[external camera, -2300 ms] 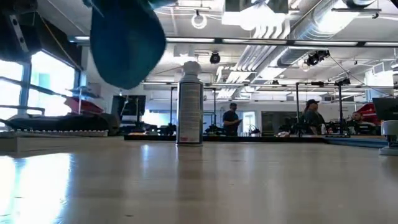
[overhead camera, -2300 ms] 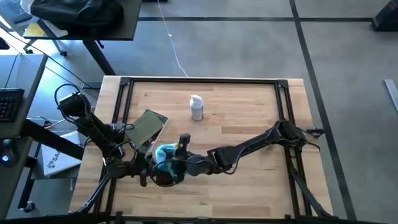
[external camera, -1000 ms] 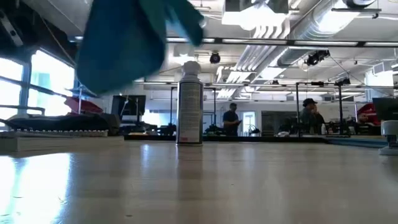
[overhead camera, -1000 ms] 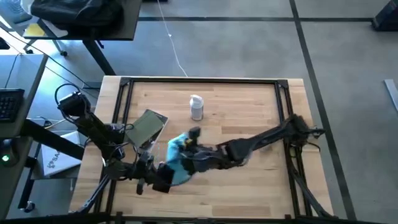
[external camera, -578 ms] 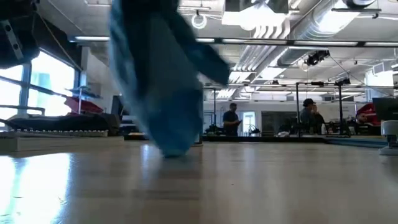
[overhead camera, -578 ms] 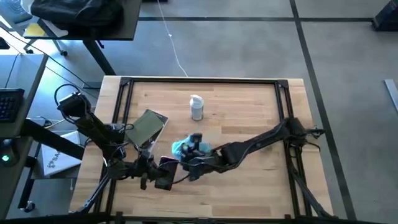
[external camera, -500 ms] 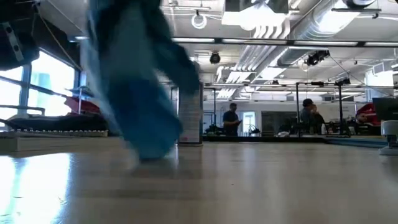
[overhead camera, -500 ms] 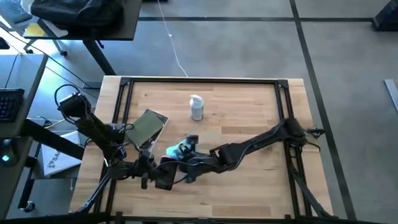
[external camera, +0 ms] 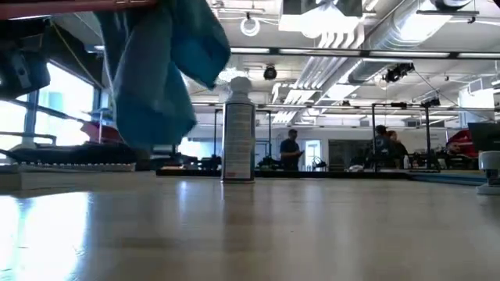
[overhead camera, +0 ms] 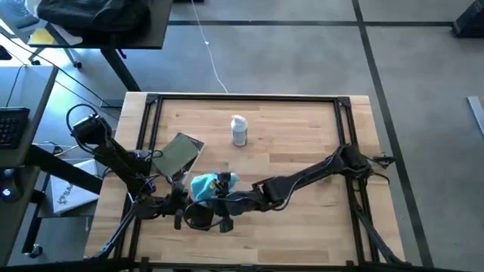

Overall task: Apply microfiber cloth
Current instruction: Wipe the cellphone with the microfiber towel

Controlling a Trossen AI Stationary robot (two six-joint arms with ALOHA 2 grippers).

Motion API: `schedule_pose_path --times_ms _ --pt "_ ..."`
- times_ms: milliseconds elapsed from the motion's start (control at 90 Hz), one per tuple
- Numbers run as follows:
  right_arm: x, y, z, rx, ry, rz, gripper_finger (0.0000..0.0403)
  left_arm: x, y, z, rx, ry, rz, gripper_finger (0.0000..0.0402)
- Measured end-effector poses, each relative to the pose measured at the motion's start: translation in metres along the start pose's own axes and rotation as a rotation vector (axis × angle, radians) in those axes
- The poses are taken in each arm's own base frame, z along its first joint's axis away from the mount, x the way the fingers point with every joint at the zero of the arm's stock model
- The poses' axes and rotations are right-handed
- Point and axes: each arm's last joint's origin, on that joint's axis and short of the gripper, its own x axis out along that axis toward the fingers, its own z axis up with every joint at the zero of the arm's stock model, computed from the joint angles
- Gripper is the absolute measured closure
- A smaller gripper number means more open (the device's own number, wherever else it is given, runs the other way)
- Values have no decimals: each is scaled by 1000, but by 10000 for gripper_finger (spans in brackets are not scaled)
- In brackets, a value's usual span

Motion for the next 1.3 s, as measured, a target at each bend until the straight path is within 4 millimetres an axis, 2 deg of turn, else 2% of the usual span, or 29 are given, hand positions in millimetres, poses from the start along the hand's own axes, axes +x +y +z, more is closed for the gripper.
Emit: schedule_pose_path --times_ms 244,478,900,1033,1178,1300 --pt "3 0 -6 20 38 12 403 0 0 0 44 -1 -2 389" --pt "27 -10 -16 21 1 -31 403 0 2 -1 125 19 2 389" --pt "33 -44 -10 -34 -57 -117 403 -2 6 -6 188 75 19 389" --pt "25 -53 -15 -103 61 -186 403 -4 0 -7 142 94 -12 389" --pt "-10 -56 -1 -115 135 -194 403 -7 1 -9 104 69 6 389" --pt "-24 -50 -3 -114 216 -157 403 -7 2 -10 86 70 16 389"
